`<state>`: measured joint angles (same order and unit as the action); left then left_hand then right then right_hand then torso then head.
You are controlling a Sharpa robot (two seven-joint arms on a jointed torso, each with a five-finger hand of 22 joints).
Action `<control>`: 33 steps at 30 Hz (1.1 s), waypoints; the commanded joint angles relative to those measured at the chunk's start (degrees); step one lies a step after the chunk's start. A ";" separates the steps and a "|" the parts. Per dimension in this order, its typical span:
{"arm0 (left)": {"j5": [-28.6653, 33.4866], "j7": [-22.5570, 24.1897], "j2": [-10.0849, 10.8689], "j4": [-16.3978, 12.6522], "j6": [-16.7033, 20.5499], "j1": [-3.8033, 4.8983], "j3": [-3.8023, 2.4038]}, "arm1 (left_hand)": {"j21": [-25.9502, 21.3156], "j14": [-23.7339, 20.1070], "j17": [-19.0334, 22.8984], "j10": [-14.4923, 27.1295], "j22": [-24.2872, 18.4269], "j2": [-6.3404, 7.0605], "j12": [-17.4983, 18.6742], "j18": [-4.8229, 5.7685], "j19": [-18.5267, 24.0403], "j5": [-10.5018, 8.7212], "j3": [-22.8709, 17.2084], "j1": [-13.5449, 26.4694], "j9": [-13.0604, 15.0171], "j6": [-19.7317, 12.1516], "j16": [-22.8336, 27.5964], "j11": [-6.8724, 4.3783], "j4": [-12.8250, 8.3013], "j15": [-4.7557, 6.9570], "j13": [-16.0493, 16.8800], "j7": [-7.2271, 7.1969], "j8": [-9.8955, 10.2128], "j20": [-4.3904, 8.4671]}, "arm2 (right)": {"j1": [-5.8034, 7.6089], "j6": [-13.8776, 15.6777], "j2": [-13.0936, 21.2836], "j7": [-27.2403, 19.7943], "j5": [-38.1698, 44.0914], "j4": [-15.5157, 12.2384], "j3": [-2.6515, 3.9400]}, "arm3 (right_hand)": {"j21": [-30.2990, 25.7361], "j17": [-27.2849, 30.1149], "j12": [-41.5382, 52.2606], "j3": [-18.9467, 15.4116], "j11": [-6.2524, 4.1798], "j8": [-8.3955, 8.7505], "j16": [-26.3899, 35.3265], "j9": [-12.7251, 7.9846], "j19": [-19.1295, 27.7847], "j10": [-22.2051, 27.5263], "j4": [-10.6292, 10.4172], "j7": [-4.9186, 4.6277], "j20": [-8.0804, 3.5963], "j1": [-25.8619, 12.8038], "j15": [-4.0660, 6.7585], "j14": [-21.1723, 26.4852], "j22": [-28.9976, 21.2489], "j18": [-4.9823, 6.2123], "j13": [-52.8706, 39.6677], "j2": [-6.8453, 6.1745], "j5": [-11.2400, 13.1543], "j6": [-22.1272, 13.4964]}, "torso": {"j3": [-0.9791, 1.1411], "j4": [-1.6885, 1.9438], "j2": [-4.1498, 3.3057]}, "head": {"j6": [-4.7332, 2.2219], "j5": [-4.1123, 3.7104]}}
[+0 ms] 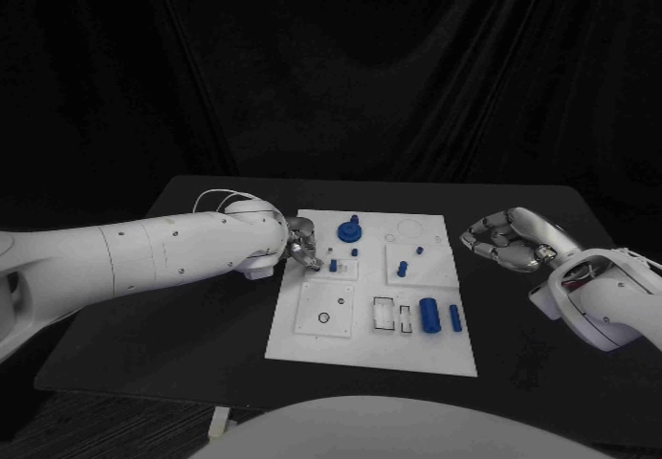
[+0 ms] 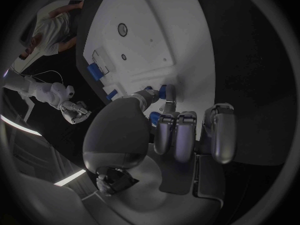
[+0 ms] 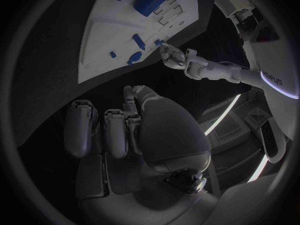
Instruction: Assemble the parts on the task board
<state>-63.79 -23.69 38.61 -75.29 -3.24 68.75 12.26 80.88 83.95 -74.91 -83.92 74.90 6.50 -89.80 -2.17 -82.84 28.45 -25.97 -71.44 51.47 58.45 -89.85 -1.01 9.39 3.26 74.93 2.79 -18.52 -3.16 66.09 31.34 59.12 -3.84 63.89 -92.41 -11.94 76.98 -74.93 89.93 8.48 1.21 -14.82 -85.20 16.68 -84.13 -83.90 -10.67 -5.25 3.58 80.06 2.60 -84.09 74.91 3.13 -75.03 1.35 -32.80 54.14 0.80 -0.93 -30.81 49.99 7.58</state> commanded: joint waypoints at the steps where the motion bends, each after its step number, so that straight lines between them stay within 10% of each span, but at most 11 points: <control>1: 4.78 2.05 -0.12 -0.18 1.15 -0.12 -0.07 | -0.22 6.05 -15.09 -6.08 11.73 0.42 -0.20 -0.37 0.15 -0.60 -2.85 0.19 0.19 0.12 -0.15 -0.24 -2.56 0.27 15.07 -0.38 -0.23 0.22 | -0.14 -0.34 0.05 1.00 0.10 -0.08 0.03 | -0.34 -9.55 0.07 0.30 -0.26 0.19 0.30 0.06 -0.95 -6.10 -0.12 -0.23 -0.32 -0.37 0.38 -4.59 10.83 0.01 -14.97 0.07 -0.20 0.19 | 0.00 0.00 -0.02 | 0.01 0.03; 33: 5.77 0.44 2.15 -1.33 1.41 0.95 -0.11 | -0.29 6.05 -15.09 -6.08 11.71 0.71 -0.20 -0.39 0.23 -2.20 -3.50 1.17 0.76 0.07 -0.15 -0.24 -3.28 0.22 15.07 -0.47 -0.30 0.17 | -0.14 -0.36 0.16 1.34 0.10 -0.11 0.03 | -0.44 -9.48 0.07 0.39 -0.26 0.20 0.37 0.06 -0.92 -6.10 -0.03 -0.25 -0.33 -0.39 0.38 -4.57 10.80 0.03 -14.97 0.04 -0.20 0.15 | -0.01 -0.01 -0.02 | 0.01 -0.09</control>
<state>-58.61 -22.68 40.80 -76.40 -0.82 69.38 12.22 80.63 83.95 -74.91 -83.92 74.90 7.07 -89.80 -2.16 -82.85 26.46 -27.87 -70.79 52.18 58.55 -89.85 -1.01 7.49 3.26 74.92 2.84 -18.63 -3.17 66.08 31.16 59.19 -3.48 63.89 -92.42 -11.94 76.76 -74.92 89.93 8.47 1.21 -14.82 -85.20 16.68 -84.13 -83.90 -10.67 -5.25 3.58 80.07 2.60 -84.09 74.90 3.13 -75.04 1.35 -32.80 54.14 0.79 -0.94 -30.81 49.99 7.49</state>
